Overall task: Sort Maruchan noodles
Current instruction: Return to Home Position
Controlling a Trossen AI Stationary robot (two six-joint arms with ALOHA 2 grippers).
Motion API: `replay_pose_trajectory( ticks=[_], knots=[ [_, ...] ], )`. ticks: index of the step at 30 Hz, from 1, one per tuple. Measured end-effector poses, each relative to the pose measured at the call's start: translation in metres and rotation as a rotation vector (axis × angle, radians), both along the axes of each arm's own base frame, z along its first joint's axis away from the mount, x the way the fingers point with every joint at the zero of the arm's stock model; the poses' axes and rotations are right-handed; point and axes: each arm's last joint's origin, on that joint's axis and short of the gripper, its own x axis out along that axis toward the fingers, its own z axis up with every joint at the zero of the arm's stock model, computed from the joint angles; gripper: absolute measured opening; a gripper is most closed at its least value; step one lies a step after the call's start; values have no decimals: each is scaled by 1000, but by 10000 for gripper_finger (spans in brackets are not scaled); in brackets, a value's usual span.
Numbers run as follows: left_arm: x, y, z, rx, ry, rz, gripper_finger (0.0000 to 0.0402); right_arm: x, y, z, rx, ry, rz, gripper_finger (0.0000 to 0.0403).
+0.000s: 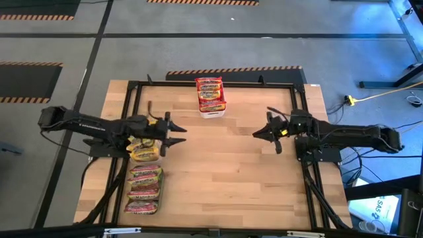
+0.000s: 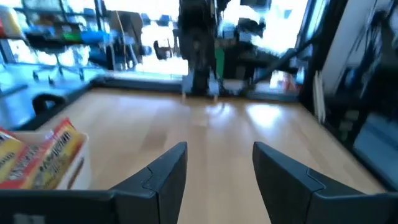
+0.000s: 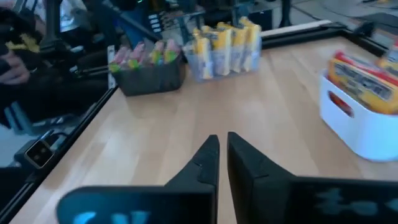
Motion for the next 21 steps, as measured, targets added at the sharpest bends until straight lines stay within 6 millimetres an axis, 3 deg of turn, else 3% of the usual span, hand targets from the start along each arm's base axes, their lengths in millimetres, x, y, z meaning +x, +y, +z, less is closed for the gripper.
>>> replay_pose_trajectory(
  ticks=[10, 21],
  knots=[
    [-39, 5, -10, -37, -148, 29, 177, -22, -6, -11, 2, -71, -97, 12],
    [-61, 6, -30, -44, -231, 93, 176, -38, -3, -21, 16, -163, -192, 12]
  ],
)
